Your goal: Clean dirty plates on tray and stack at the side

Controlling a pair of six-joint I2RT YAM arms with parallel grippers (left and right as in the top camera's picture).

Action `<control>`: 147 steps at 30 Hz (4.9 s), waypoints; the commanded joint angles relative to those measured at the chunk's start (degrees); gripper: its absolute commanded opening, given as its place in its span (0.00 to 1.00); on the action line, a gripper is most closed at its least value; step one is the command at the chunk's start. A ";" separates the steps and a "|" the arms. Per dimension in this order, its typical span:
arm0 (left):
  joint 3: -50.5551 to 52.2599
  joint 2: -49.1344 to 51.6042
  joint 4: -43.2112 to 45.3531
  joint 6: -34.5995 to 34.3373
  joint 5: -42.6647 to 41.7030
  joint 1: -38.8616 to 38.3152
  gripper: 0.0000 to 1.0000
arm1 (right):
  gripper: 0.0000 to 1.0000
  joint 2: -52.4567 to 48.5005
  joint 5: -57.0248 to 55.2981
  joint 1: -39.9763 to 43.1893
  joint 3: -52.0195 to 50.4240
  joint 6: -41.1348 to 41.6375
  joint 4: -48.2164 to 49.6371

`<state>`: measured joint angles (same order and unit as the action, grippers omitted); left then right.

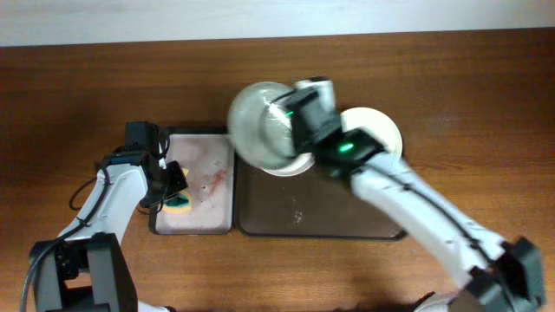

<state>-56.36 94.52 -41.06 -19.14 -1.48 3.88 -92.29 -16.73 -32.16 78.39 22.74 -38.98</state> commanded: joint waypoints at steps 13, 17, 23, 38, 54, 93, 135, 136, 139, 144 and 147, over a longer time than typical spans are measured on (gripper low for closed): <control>0.04 0.33 0.46 -0.57 0.66 0.42 0.00 | 0.04 1.66 21.75 33.33 -4.15 0.04 -26.05; 0.04 0.33 0.48 -0.57 0.63 0.42 0.00 | 0.04 1.46 22.99 50.84 -4.15 0.04 -24.85; 0.04 0.33 0.48 -0.57 0.61 0.42 0.00 | 0.04 -2.36 19.47 67.23 -6.62 -0.33 -19.69; 0.04 0.33 0.66 -0.57 0.63 0.42 0.00 | 0.33 -3.89 36.72 62.38 -7.15 -11.98 -16.90; 0.04 0.33 0.68 -0.57 0.63 0.42 0.00 | 0.48 -13.16 30.42 12.70 -7.15 7.50 2.84; 0.04 0.33 1.14 -0.57 0.59 0.42 0.00 | 0.06 -17.79 25.57 13.27 -7.93 -7.89 -9.62; -3.67 14.40 20.76 -15.58 -8.48 -37.88 0.00 | 0.04 -17.79 30.25 9.29 -8.44 1.77 -6.62; -3.67 14.91 20.61 -15.58 -5.95 -38.27 0.02 | 0.04 -17.79 30.25 9.31 -8.44 1.77 -6.64; -3.67 15.19 18.73 -15.58 1.97 -38.71 0.00 | 0.04 -17.79 30.25 9.31 -8.44 1.77 -6.67; -3.69 15.17 11.19 -15.61 10.16 -38.60 0.00 | 0.04 -17.79 30.21 9.31 -8.44 1.77 -7.28; -3.72 14.88 8.50 -15.61 10.56 -38.07 0.00 | 0.04 -17.79 30.21 9.31 -8.44 1.77 -7.72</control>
<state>-62.74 106.26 -28.88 -34.57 -0.14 -35.94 -110.74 15.09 -22.94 70.35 24.27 -45.67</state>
